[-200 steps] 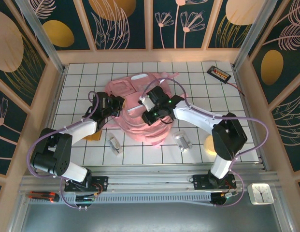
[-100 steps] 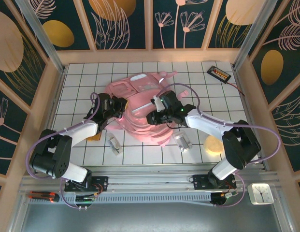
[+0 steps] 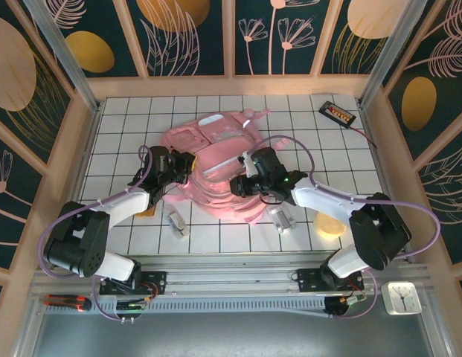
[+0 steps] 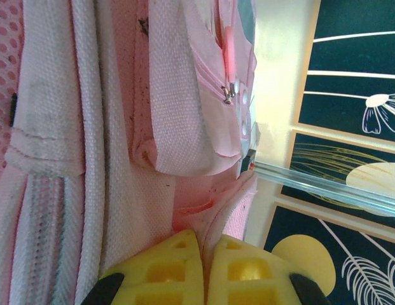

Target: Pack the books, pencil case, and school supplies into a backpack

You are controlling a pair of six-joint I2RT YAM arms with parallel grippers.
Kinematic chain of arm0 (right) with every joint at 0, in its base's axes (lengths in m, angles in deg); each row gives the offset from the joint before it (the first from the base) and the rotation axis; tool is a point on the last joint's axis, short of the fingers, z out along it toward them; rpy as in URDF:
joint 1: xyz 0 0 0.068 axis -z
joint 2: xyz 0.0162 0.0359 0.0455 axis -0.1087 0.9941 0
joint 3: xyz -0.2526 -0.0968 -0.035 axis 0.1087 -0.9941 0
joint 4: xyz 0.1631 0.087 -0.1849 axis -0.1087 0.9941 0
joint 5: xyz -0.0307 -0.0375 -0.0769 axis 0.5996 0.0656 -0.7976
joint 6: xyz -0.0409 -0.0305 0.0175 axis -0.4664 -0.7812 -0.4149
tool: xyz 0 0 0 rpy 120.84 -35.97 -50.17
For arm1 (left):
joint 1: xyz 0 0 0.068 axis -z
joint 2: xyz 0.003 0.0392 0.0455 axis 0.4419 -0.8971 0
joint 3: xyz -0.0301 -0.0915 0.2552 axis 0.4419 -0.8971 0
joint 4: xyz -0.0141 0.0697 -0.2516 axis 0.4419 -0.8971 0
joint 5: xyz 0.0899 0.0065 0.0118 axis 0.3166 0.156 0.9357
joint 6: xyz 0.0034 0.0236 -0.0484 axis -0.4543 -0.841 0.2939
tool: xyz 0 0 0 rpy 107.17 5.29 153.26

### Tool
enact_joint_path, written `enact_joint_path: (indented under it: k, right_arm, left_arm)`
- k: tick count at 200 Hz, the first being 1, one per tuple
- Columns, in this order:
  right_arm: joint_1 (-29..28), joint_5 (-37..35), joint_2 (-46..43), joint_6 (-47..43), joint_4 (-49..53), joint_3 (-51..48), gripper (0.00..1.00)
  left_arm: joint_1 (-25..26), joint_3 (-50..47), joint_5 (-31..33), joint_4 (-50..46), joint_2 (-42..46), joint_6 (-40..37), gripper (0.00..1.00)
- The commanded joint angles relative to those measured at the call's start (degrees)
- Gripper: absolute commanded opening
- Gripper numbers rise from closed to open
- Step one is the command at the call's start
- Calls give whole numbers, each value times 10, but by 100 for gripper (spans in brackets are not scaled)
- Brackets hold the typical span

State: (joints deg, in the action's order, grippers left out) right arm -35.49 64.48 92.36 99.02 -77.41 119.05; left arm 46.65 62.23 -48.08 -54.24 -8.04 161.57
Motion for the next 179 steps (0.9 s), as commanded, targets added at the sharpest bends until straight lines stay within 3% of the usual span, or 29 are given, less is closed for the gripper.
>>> enact_joint_path:
  k: [1,46,71,121,179]
  right_arm:
    - [-12,-31,-5,-5,-13,-24,24]
    - [-15,-51,17,-12,-29,-24,15]
    - [-16,-60,20,-17,-16,-18,0]
    - [-41,-63,-19,-35,85,32,0]
    - [-80,-18,86,-28,194,175,0]
  left_arm:
    - [0,14,3,85,19,35,0]
    - [0,19,-2,76,19,31,0]
    - [0,14,0,75,23,33,0]
    - [0,12,29,76,33,37,0]
    - [26,28,54,101,13,50,0]
